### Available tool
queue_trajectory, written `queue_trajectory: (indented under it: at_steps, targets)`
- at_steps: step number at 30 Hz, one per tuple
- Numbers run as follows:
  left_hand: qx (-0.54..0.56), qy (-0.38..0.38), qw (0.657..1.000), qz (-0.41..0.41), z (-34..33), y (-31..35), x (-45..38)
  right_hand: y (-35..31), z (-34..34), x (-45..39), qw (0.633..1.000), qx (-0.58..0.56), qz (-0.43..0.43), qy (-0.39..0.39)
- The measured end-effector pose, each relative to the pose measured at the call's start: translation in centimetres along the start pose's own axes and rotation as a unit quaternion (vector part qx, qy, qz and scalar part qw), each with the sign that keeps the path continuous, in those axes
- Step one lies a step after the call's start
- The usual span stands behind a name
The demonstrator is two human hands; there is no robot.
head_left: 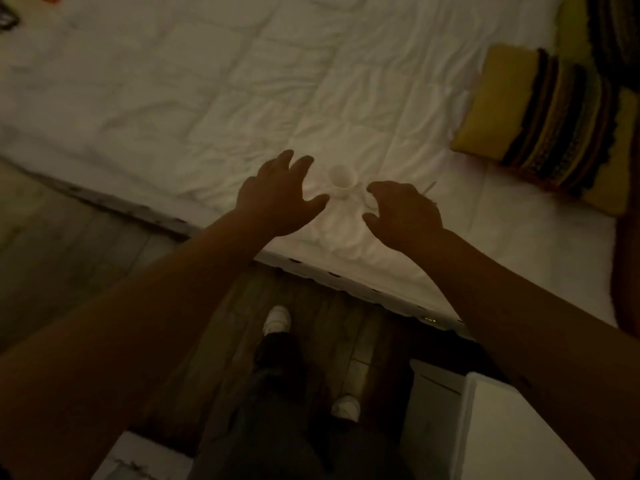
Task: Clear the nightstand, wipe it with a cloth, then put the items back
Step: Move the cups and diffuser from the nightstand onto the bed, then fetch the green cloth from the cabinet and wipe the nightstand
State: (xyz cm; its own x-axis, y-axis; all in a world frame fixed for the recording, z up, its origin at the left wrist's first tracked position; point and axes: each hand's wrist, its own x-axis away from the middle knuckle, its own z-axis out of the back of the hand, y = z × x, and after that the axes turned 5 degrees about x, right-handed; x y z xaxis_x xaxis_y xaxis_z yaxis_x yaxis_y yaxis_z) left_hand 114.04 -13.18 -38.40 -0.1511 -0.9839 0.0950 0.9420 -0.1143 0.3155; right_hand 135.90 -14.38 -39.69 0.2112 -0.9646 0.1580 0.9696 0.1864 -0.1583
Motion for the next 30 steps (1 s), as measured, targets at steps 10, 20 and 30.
queue_trajectory:
  at_steps: [10, 20, 30]
  targets:
    - [-0.012, 0.058, 0.989, 0.136, 11.7, -10.7, 13.7, -18.9, 6.7, 0.5, 0.980, 0.019, 0.195, 0.024]
    - [-0.005, 0.092, 0.959, 0.266, 19.2, -23.2, 25.0, -38.5, 7.2, 0.3, 0.939, 0.040, 0.341, -0.007]
    - [0.015, 0.123, 0.923, 0.365, 24.8, -32.3, 32.2, -53.7, 8.0, 0.0, 0.906, 0.046, 0.419, -0.030]
